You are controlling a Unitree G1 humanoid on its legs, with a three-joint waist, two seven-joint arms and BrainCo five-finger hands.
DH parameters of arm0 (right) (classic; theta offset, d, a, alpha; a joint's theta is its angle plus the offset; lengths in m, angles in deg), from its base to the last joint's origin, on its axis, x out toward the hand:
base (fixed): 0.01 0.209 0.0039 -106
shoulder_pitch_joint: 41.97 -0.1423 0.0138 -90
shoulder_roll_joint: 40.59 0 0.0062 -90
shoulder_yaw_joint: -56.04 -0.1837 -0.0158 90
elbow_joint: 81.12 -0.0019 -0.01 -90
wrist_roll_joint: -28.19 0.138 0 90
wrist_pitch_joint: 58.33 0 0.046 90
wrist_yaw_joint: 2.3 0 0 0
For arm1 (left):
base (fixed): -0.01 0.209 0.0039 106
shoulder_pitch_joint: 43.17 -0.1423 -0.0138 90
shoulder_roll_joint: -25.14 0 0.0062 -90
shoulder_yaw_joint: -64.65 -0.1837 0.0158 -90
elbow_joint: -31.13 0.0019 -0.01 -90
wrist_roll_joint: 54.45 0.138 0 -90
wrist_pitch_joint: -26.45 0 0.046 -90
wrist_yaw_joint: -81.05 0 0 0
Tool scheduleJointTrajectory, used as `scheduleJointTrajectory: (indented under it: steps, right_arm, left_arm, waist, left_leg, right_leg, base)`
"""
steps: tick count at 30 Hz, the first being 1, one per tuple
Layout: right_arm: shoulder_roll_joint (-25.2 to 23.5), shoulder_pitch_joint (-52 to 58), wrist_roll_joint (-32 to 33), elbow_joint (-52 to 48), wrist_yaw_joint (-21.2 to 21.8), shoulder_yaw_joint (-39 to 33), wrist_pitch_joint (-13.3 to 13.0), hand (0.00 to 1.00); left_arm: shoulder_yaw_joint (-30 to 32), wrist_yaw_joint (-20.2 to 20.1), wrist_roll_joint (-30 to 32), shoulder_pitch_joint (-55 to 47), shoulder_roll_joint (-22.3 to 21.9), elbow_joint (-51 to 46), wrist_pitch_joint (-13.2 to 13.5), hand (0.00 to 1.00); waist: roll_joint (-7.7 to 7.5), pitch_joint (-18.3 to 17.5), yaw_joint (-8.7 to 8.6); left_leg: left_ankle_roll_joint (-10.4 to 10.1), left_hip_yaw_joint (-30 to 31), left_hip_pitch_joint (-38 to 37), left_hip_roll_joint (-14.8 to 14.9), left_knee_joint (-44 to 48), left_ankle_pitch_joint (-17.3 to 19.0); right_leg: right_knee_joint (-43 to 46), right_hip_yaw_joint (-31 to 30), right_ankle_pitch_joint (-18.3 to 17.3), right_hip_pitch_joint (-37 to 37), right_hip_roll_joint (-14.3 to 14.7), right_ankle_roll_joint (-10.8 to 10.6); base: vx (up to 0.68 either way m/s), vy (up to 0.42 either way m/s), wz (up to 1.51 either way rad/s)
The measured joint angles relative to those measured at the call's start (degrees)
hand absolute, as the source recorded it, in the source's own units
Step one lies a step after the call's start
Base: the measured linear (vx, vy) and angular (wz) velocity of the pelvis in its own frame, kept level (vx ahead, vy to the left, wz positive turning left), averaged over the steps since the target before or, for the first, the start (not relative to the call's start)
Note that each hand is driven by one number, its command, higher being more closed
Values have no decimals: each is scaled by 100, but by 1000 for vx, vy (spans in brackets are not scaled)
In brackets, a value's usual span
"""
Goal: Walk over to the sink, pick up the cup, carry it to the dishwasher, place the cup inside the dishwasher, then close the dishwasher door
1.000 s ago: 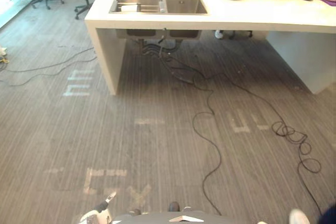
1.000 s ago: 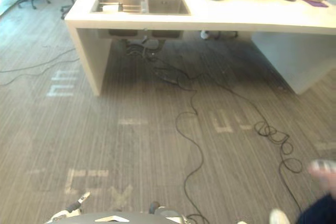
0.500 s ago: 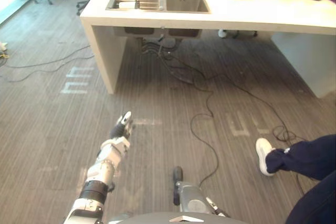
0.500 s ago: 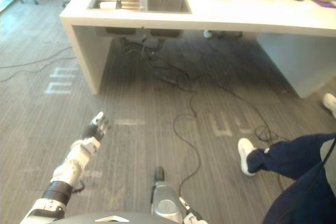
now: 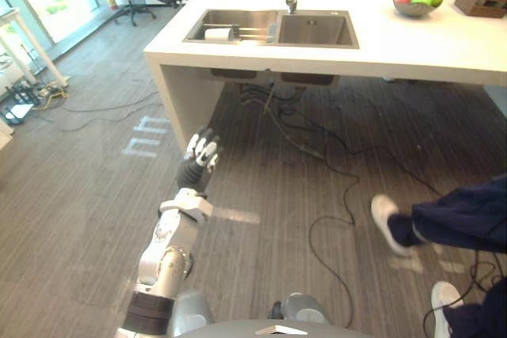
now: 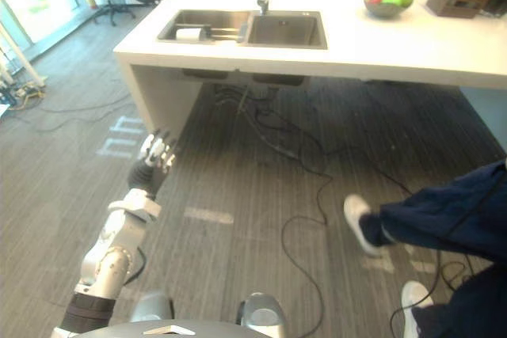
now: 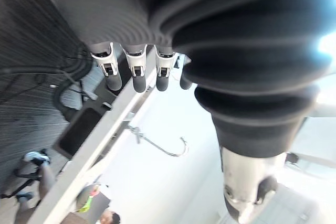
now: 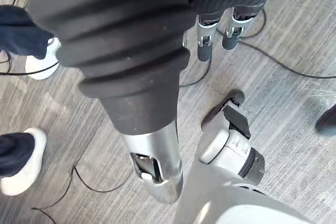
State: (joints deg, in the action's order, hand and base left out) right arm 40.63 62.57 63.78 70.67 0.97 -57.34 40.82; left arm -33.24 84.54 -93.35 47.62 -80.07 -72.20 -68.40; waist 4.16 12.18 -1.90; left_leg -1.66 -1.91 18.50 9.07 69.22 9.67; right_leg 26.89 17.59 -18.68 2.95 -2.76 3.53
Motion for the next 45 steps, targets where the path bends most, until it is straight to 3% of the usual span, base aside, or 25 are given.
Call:
scheduleJointTrajectory:
  steps: [1, 2, 3, 4, 5, 6, 8, 10, 11, 12, 13, 14, 15, 16, 18, 20, 23, 25, 27, 28, 29, 31, 32, 39, 45]
  right_arm:
    - [64, -135, -9, 0, 127, 10, 10, 0]
    - [80, -215, -9, -21, 197, 58, 12, 0]
    - [103, -332, -15, -38, 287, 199, 7, 0]
    - [129, -491, -87, -43, 382, 362, 13, 0]
    - [133, -556, -131, -43, 388, 416, 13, 0]
    - [162, -674, -166, -2, 386, 463, 21, 0]
    - [125, -754, -176, 33, 365, 453, 89, 0]
    - [10, -768, -139, 228, 348, 349, 109, 0]
    - [-41, -738, -113, 402, 289, 217, 148, 0]
    - [-26, -671, -121, 472, 195, 152, 208, 0]
    - [-56, -590, -166, 493, 167, 82, 241, 0]
    - [-166, -460, -244, 572, 158, -66, 265, 0]
    - [-264, -424, -277, 661, 161, -317, 238, 0]
    - [-278, -423, -273, 659, 156, -450, 227, 0]
    - [-270, -406, -108, 622, 100, -692, 163, 0]
    - [-329, -422, -44, 579, 115, -721, 128, 0]
    - [-446, -378, -53, 545, 116, -732, 115, 0]
    - [-473, -182, -61, 555, 117, -676, 143, 0]
    - [-570, 100, -136, 477, 171, -296, 254, 0]
    - [-579, 125, -160, 474, 185, -257, 254, 0]
    - [-477, 111, -227, 432, 245, -262, 223, 0]
    - [-314, 46, -265, 387, 296, -296, 163, 0]
    - [-338, -355, -198, 274, 608, -165, 185, 0]
    - [-349, -350, -199, 258, 623, -165, 172, 0]
    - [-390, -301, -174, 155, 882, -144, 48, 0]
  left_arm:
    - [25, 1, 108, -12, 90, -334, 55, 0]
    - [61, 2, 163, -40, 112, -504, 66, 0]
    - [102, 2, 296, -86, 146, -743, 108, 0]
    - [89, -1, 524, -166, 212, -941, 178, 0]
    - [90, 3, 617, -193, 225, -995, 190, 0]
    - [93, 42, 737, -213, 271, -1040, 257, 0]
    - [189, 176, 754, -193, 411, -1003, 336, 0]
    - [481, 208, 673, -192, 573, -1042, 338, 0]
    - [684, 191, 650, -159, 604, -1076, 331, 0]
    - [797, 192, 653, -55, 522, -1073, 266, 0]
    - [791, 165, 663, 8, 559, -1080, 237, 0]
    - [776, 95, 664, 92, 694, -1146, 191, 0]
    - [778, 44, 661, 98, 822, -1363, 136, 0]
    - [804, 0, 660, 105, 853, -1469, 112, 0]
    - [739, -24, 659, 181, 906, -1594, 97, 0]
    - [711, -15, 639, 383, 1036, -1519, 103, 0]
    - [606, -33, 525, 646, 1174, -1224, 167, 0]
    - [528, -61, 500, 697, 1273, -1020, 183, 0]
    - [538, -59, 414, 653, 1271, -1085, 318, 0]
    - [556, -61, 415, 657, 1264, -1090, 368, 0]
    - [557, -41, 416, 650, 1152, -1053, 382, 0]
    - [562, -38, 414, 683, 1151, -1062, 374, 0]
    - [1023, 4, 357, 646, 1119, -405, 372, 0]
    - [996, 3, 351, 646, 1075, -404, 372, 0]
    - [812, -20, 296, 484, 981, -105, 346, 0]
  waist:
    - [-26, 2, 228]
    - [-48, 6, 302]
    - [-70, 13, 358]
    - [-35, 9, 368]
    - [26, 9, 370]
    - [121, 7, 370]
    - [9, -17, 416]
    - [-401, -178, 529]
    - [-657, -290, 567]
    - [-592, -253, 516]
    - [-607, -249, 517]
    - [-694, -275, 517]
    - [-716, -299, 492]
    - [-722, -295, 490]
    - [-468, -272, 486]
    - [-394, -249, 428]
    - [-362, -236, 258]
    - [-396, -260, 179]
    - [-615, -474, 309]
    - [-663, -524, 341]
    - [-483, -559, 354]
    - [-301, -672, 342]
    - [-620, -770, 504]
    - [-623, -769, 457]
    - [-530, -749, 256]
  left_leg:
    - [-74, -347, 73, -275, -1374, 184]
    - [-81, -474, 30, -353, -2076, 188]
    - [-130, -572, -84, -468, -3340, 42]
    - [-200, -551, -419, -599, -5439, -451]
    - [-268, -496, -476, -561, -5950, -524]
    - [-355, -474, -468, -429, -6148, -521]
    - [-273, -456, -461, -452, -5920, -1138]
    - [-112, -510, -363, -871, -5580, -1329]
    - [8, -632, -412, -1122, -5529, -1332]
    - [475, -581, -582, -1226, -5434, -1465]
    - [546, -586, -696, -1289, -5422, -1447]
    - [635, -564, -982, -1486, -5467, -1211]
    - [707, -524, -1258, -1622, -5548, -1047]
    - [692, -502, -1439, -1661, -5619, -1005]
    - [689, -403, -2113, -1661, -6117, -876]
    - [680, -279, -2375, -1631, -6376, -843]
    - [617, -78, -2435, -1476, -6283, -658]
    - [541, 162, -2575, -1437, -6113, -383]
    - [333, 206, -2664, -1412, -5948, -54]
    - [271, 208, -2650, -1394, -5849, 68]
    - [96, 167, -2593, -1117, -5587, 280]
    - [38, -40, -2552, -867, -5566, 317]
    - [137, -127, -2358, -986, -6040, -34]
    - [140, -155, -2374, -977, -6041, -27]
    - [80, -261, -2779, -910, -6258, 7]
  right_leg:
    - [-269, -186, 12, 284, -34, 6]
    - [-342, -261, 20, 366, -64, -34]
    - [-448, -374, 35, 502, -80, -145]
    - [-697, -547, 30, 809, -34, -299]
    - [-826, -607, 8, 951, 38, -344]
    - [-1019, -698, -54, 1212, 188, -473]
    - [-1185, -847, -332, 1579, 144, -525]
    - [-1221, -941, -640, 1667, -300, -434]
    - [-886, -994, -531, 1670, -526, -406]
    - [162, -1092, -151, 1349, -657, -711]
    - [770, -1124, 97, 1183, -767, -1013]
    - [1891, -1217, 815, 790, -1017, -1459]
    - [2822, -1186, 1174, 419, -1286, -1639]
    - [3237, -1055, 1128, 228, -1424, -1576]
    - [3452, -373, 653, -343, -1733, -808]
    - [2667, -148, 337, -887, -1600, -697]
    - [643, -445, 428, -1355, -1057, -788]
    - [-23, -742, 943, -1350, -916, -771]
    - [-416, -744, 1660, -1208, -904, -629]
    - [-591, -714, 1612, -1092, -873, -738]
    - [-952, -564, 1651, -847, -596, -687]
    - [-1407, -472, 1739, -705, -320, -575]
    - [-3176, -455, 2922, -291, -205, -555]
    - [-3168, -470, 2922, -287, -197, -555]
    - [-3196, -501, 2837, -19, -116, -554]
  base:
    - [327, 32, -73]
    - [354, 63, -91]
    - [310, 65, -77]
    - [489, 117, -66]
    - [429, 122, -55]
    - [543, 246, -41]
    - [517, 292, -37]
    - [463, 224, -30]
    - [574, 199, 8]
    - [583, 206, 25]
    - [565, 239, 48]
    - [551, 221, 40]
    - [543, 193, 30]
    - [617, 193, 13]
    - [505, 149, -3]
    - [396, 43, 14]
    - [277, -54, 45]
    - [381, -171, 66]
    - [473, -258, 25]
    - [414, -288, -3]
    - [340, -254, -6]
    - [248, -167, -8]
    - [67, -32, -4]
    - [0, 0, 0]
    - [20, 9, -7]
